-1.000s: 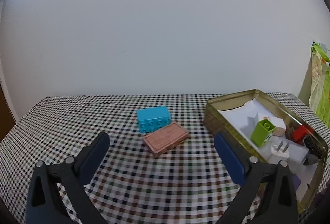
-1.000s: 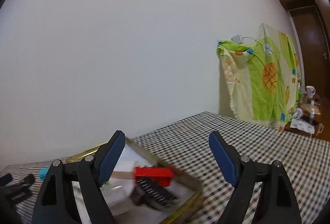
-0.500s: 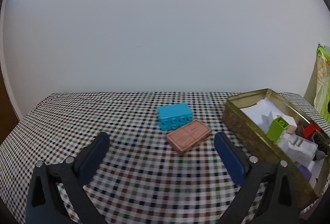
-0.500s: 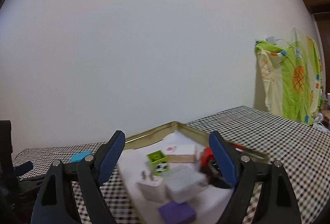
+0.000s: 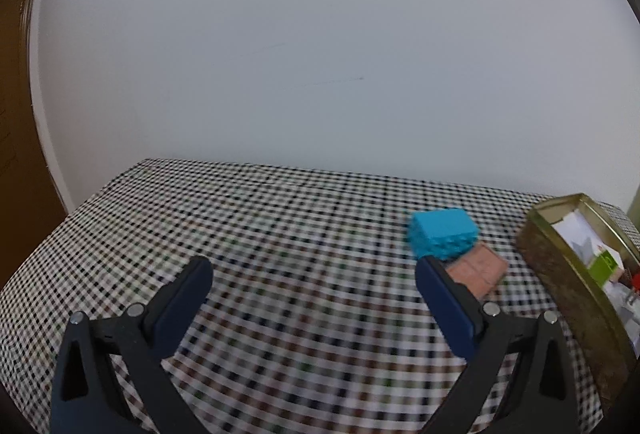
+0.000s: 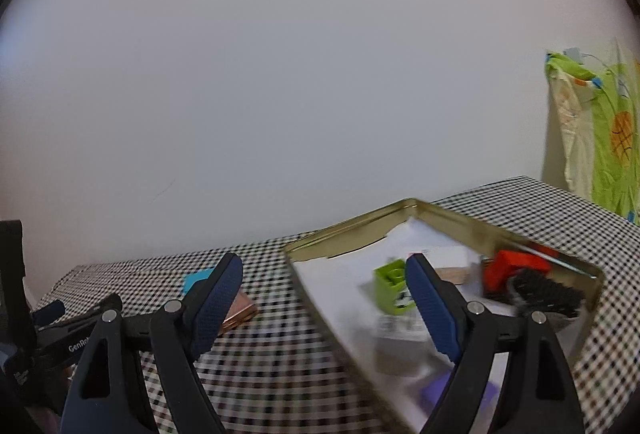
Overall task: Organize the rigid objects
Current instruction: 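Move both grippers back toward the blue brick and engraved plate, then grasp the engraved copper plate with the right gripper while the left grasps the blue brick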
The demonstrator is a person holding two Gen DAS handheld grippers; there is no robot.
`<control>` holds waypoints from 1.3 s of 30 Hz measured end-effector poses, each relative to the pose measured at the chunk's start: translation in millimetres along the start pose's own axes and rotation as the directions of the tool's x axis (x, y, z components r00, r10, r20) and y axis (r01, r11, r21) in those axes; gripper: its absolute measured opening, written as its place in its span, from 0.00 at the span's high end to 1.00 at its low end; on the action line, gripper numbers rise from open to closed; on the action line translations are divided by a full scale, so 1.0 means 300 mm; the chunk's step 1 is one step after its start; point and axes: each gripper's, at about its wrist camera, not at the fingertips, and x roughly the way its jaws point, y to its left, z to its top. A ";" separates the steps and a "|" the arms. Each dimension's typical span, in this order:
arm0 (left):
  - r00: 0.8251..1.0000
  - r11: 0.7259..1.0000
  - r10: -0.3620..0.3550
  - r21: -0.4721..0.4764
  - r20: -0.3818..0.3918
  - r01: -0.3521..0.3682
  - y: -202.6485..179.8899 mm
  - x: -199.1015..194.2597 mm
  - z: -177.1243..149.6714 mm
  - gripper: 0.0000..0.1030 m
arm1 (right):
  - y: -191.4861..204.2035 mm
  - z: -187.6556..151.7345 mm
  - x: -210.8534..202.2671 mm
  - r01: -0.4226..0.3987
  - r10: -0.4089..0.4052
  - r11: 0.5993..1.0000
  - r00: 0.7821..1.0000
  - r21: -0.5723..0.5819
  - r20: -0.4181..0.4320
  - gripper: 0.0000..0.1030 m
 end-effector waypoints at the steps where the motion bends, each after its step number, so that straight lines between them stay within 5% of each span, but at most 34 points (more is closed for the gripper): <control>1: 1.000 1.000 0.002 -0.001 -0.001 -0.002 0.008 0.006 0.002 0.01 | 0.015 -0.003 0.008 -0.005 0.005 1.000 1.000 -0.002 -0.008 0.17; 12: 0.998 0.997 0.065 -0.029 -0.019 -0.065 0.119 0.068 0.031 0.01 | 0.217 -0.036 0.240 -0.005 0.007 1.000 0.973 0.012 -0.230 0.17; 25: 0.994 0.993 0.098 -0.060 -0.057 -0.102 0.182 0.117 0.053 0.01 | 0.344 -0.130 0.501 0.137 -0.099 0.990 0.851 0.036 -0.515 0.17; 29: 0.993 0.992 0.096 -0.073 -0.068 -0.101 0.202 0.120 0.047 0.01 | 0.394 -0.146 0.537 0.168 -0.174 0.984 0.821 -0.061 -0.544 0.17; 35: 0.995 0.995 0.071 -0.060 -0.074 -0.075 0.184 0.136 0.037 0.01 | 0.403 -0.162 0.529 0.083 -0.164 0.982 0.812 -0.167 -0.560 0.22; 37: 0.995 0.996 0.067 -0.058 -0.072 -0.072 0.175 0.137 0.037 0.01 | 0.397 -0.163 0.514 0.026 -0.135 0.980 0.819 -0.198 -0.558 0.37; 39: 0.995 0.996 0.065 -0.055 -0.072 -0.069 0.168 0.136 0.031 0.01 | 0.388 -0.164 0.490 -0.052 -0.091 0.970 0.825 -0.236 -0.558 0.41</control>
